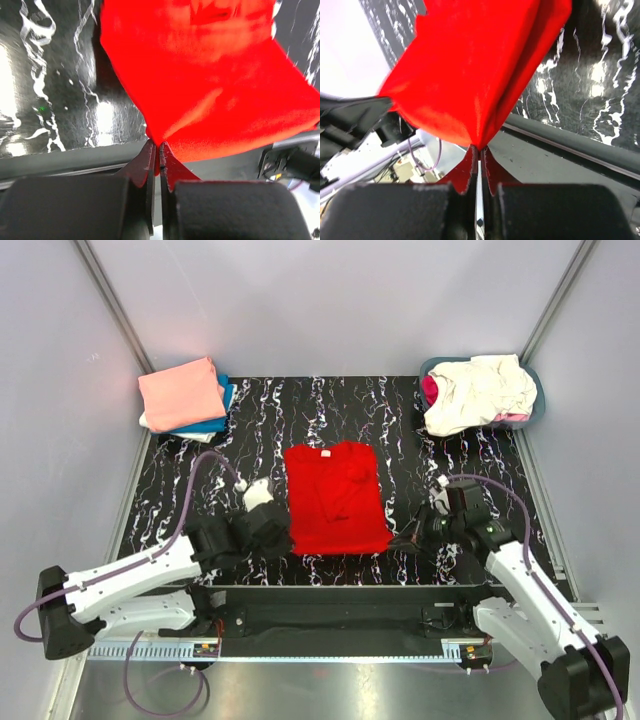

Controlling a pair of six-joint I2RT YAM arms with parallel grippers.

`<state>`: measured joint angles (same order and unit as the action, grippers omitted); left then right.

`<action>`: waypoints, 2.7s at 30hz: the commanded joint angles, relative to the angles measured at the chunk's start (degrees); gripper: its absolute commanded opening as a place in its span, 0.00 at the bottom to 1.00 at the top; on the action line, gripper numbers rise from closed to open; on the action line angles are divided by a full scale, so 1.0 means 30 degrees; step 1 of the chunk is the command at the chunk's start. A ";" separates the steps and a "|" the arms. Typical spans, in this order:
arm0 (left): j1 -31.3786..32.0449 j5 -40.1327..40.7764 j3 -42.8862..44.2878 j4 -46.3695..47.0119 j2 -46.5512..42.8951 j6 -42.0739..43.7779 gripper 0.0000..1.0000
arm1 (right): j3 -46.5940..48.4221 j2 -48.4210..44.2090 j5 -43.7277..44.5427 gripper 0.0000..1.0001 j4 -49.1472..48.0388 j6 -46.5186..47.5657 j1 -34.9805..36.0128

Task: Fold and stack the t-shirts
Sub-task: Fold the tshirt

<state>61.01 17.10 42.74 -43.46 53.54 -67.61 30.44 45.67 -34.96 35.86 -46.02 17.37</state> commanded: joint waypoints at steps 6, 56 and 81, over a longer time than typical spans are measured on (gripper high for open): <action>-0.2283 0.2768 0.5586 -0.2712 0.2485 0.3458 0.09 | 0.5992 0.5076 0.3563 0.00 0.2403 0.2829 0.0042; -1.6705 -1.0213 2.6388 0.0366 2.8304 1.1934 0.94 | 3.6174 3.4790 0.0811 0.91 0.0767 0.3566 -0.3562; -1.4743 -0.9861 1.7355 0.4674 2.1642 1.0789 0.98 | 2.3220 2.7956 -0.0710 0.37 -0.4600 0.4265 -0.0925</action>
<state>15.29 -12.08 89.06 -32.49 115.00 -36.69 95.46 126.34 -35.03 20.99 -34.92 15.00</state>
